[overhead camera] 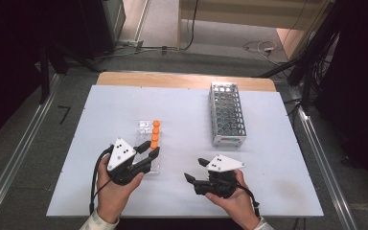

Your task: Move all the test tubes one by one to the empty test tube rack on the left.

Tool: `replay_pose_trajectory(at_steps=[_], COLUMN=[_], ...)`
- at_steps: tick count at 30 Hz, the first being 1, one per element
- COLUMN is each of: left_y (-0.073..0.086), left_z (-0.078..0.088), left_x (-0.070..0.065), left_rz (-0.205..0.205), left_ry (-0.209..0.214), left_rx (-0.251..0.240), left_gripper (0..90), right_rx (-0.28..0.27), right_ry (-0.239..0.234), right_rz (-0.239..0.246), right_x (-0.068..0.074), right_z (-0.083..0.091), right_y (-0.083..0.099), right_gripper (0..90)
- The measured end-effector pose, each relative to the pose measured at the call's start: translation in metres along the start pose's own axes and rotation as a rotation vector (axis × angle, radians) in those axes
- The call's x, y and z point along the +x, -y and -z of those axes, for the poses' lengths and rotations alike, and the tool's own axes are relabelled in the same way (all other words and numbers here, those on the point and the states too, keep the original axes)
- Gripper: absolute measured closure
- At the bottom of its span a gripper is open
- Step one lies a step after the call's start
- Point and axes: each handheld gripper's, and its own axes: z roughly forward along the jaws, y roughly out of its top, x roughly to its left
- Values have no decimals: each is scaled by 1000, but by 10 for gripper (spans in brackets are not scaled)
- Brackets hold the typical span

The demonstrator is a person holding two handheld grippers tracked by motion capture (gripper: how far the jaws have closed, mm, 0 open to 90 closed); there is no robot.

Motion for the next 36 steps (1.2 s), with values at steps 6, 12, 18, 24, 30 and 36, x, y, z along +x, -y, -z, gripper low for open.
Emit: replay_pose_trajectory(at_steps=[6, 12, 18, 24, 30, 36], left_y=[0, -1, -1, -2, -2, -3], left_z=[1, 2, 3, 3, 2, 4], left_x=[1, 1, 1, 2, 2, 0], left_rz=[4, 12, 27, 40, 51, 58], left_ry=[-3, -2, -1, -5, 9, 26], left_rx=[-1, -9, -18, -31, -26, -33], left_gripper=[592, 560, 483, 375, 293, 282], right_rx=[-1, -2, -3, -4, -3, -7], right_ry=[2, 2, 3, 6, 9, 15], right_rz=[-1, -1, -1, -1, -6, -13], right_x=[0, 0, -1, -2, -3, -5], right_z=[0, 0, 1, 1, 1, 2], right_y=[0, 0, 0, 0, 0, 0], right_gripper=[302, 303, 303, 302, 302, 302])
